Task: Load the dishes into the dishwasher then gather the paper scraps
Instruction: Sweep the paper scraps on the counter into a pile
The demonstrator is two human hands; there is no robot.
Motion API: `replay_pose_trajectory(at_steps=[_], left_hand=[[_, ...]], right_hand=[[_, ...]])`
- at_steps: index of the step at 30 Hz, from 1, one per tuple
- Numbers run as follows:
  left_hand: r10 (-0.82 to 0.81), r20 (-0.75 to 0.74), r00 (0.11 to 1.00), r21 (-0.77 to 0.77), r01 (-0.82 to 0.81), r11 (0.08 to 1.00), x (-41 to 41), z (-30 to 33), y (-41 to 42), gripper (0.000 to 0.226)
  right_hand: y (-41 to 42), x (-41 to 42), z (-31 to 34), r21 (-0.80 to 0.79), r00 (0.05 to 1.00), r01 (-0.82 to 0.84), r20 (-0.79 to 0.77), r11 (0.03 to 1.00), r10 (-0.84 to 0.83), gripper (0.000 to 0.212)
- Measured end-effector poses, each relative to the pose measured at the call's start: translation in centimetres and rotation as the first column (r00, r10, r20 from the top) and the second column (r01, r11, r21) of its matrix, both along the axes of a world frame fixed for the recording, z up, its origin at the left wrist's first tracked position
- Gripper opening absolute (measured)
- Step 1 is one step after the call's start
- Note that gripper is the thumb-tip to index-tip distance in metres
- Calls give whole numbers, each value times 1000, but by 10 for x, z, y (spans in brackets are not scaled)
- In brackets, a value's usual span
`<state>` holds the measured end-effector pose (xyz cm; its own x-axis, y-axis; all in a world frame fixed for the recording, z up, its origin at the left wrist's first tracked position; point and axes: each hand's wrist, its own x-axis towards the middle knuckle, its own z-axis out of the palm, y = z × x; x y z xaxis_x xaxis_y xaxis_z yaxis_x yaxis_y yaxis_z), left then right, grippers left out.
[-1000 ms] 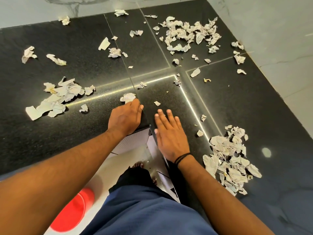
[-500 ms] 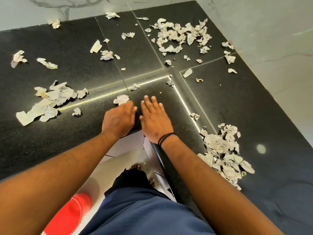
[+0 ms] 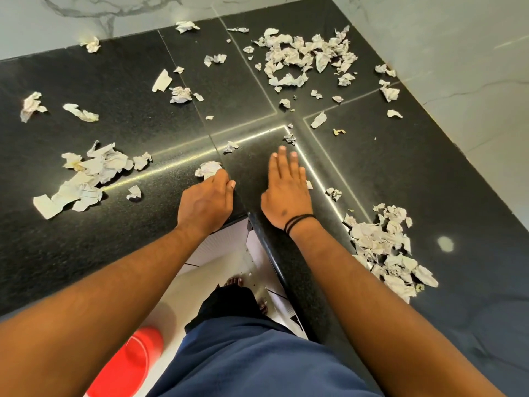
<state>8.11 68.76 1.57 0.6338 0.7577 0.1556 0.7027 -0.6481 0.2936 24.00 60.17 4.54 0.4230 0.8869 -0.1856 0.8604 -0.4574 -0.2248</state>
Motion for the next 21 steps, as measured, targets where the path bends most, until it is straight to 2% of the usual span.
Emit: replay_pose_trajectory(at_steps=[2,5,10,15,17,19,21], left_hand=[[4,13,1000,-12,-4,1000,0,1,-1,20],[10,29,1000,-21,-10,1000,1,2,-1,15],[-1,34,999,-39,2,999,-1,1,0,10],[0,31,1000,-47,1,999,0,1,0,11],[2,22,1000,-48,-1,999,0,2,0,12],[9,7,1000,-45,-8,999,0,2,0,13],[9,-13,1000,-28,-9,1000,1,2,0,17]], right_hand=[[14,4,-1,-30,995,-93,-26,995,92,74],[14,10,-10,-57,994,-109,-28,992,108,69],[-27,18,-12,-51,996,84,17,995,-83,71],[-32,12,-2,-80,982,191,16,978,-190,70],[-11,3,3,-4,994,105,1,994,-105,68],[19,-6,9,62,997,-79,-5,995,79,69],[49,-13,15,58,965,-262,-11,963,263,70]])
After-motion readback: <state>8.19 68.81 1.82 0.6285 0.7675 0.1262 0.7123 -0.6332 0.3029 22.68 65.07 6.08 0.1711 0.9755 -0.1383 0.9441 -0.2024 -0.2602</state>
